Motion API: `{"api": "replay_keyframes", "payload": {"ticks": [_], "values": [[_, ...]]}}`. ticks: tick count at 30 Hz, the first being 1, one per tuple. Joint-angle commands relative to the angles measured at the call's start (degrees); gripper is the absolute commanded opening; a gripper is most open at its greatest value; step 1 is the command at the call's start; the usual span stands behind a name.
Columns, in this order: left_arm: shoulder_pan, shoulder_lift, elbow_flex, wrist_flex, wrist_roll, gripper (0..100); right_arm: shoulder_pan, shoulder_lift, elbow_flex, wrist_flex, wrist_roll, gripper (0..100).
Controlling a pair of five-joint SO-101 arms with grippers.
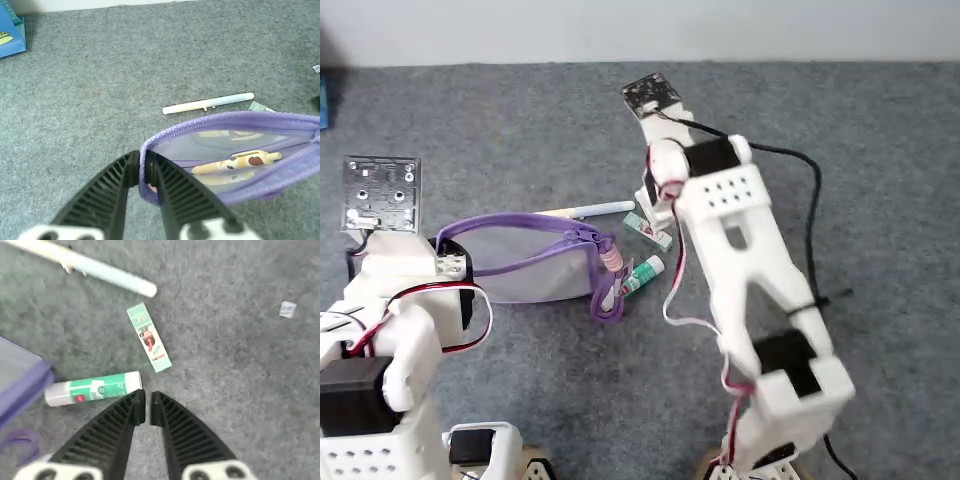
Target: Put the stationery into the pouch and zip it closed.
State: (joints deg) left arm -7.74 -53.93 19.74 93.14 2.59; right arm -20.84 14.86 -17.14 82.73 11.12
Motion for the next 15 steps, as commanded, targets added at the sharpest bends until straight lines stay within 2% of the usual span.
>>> {"api": "replay_keyframes", "payload": {"ticks": [1,5,15], "values": [[0.4,0.5,3.1,0.0,0.5,1,0.3,6.6,-10.0,4.6,2.3,15.1],[0.3,0.5,3.2,0.0,0.5,1,0.2,15.5,-18.4,7.0,4.0,28.8],[0.3,0.5,3.2,-0.1,0.5,1,-1.8,34.0,-37.5,6.6,11.3,29.9]]}}
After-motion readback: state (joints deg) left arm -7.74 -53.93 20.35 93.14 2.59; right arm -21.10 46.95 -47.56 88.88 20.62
